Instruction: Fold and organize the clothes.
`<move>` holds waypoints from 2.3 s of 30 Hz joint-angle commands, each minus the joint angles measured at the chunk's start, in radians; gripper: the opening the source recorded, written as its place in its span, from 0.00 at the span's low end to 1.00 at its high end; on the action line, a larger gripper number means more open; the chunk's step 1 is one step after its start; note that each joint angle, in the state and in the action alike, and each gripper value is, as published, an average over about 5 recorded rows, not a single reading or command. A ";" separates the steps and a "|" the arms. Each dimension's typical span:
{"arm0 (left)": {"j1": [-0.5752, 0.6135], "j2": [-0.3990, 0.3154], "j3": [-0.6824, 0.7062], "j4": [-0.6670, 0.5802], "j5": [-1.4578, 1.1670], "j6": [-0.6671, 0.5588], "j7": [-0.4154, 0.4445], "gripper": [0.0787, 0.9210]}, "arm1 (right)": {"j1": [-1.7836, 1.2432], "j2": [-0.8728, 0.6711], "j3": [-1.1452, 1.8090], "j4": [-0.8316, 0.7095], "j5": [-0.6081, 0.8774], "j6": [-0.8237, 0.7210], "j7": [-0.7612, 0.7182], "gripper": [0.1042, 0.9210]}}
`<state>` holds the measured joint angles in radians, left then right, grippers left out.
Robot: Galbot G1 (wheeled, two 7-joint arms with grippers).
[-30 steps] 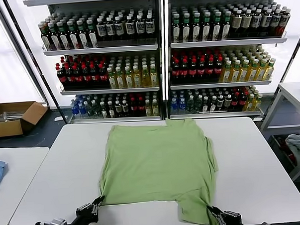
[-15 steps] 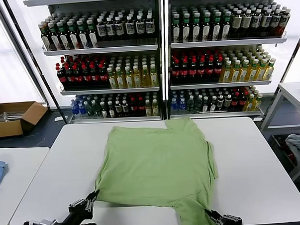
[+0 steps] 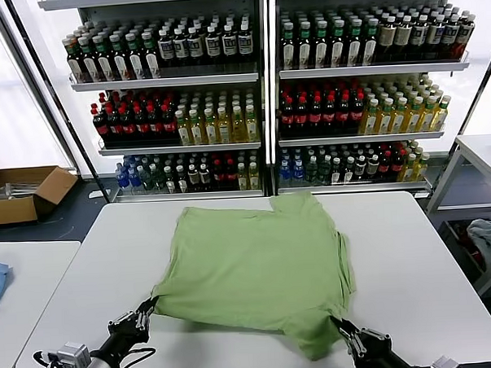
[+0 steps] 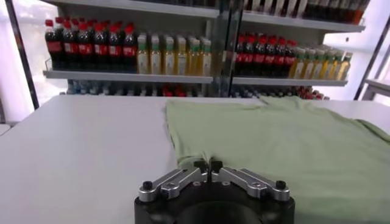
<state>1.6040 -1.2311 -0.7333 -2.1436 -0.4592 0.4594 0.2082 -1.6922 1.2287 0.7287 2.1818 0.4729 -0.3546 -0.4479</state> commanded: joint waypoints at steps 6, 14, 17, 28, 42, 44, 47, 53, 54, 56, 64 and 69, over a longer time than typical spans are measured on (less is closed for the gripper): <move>-0.235 0.047 0.085 0.153 -0.139 0.028 -0.040 0.01 | 0.355 -0.028 -0.070 -0.213 0.036 -0.038 0.025 0.00; -0.368 0.083 0.137 0.260 -0.164 0.030 -0.066 0.01 | 0.489 -0.033 -0.120 -0.327 0.028 -0.060 0.061 0.00; -0.405 0.071 0.169 0.309 -0.155 0.024 -0.080 0.01 | 0.518 -0.026 -0.135 -0.355 0.003 -0.071 0.060 0.00; -0.415 0.055 0.207 0.364 -0.098 -0.025 -0.137 0.18 | 0.582 -0.001 -0.181 -0.414 -0.158 -0.061 0.140 0.18; -0.268 0.056 0.109 0.235 -0.139 -0.013 -0.308 0.64 | 0.353 -0.020 -0.074 -0.214 -0.144 -0.035 0.113 0.67; -0.254 0.046 0.117 0.231 -0.147 -0.008 -0.323 0.72 | 0.315 -0.016 -0.071 -0.195 -0.156 -0.038 0.121 0.74; -0.243 0.041 0.143 0.238 -0.142 -0.001 -0.306 0.81 | 0.273 -0.001 -0.070 -0.184 -0.184 -0.039 0.132 0.83; -0.264 0.039 0.176 0.290 -0.128 0.001 -0.257 0.88 | 0.212 0.024 -0.068 -0.184 -0.218 -0.030 0.129 0.88; -0.270 0.038 0.179 0.298 -0.128 0.001 -0.256 0.88 | 0.208 0.025 -0.069 -0.188 -0.221 -0.030 0.130 0.88; -0.281 0.035 0.184 0.313 -0.128 0.000 -0.255 0.88 | 0.202 0.029 -0.069 -0.197 -0.222 -0.035 0.135 0.88; -0.305 0.021 0.189 0.359 -0.126 -0.014 -0.246 0.86 | 0.209 0.053 -0.091 -0.239 -0.213 -0.053 0.142 0.85; -0.315 0.010 0.194 0.389 -0.121 -0.038 -0.235 0.72 | 0.247 0.079 -0.107 -0.260 -0.197 -0.061 0.140 0.69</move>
<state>1.2989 -1.2106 -0.5486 -1.8076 -0.5842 0.4410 -0.0338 -1.4420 1.2862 0.6302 1.9373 0.2748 -0.4078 -0.3080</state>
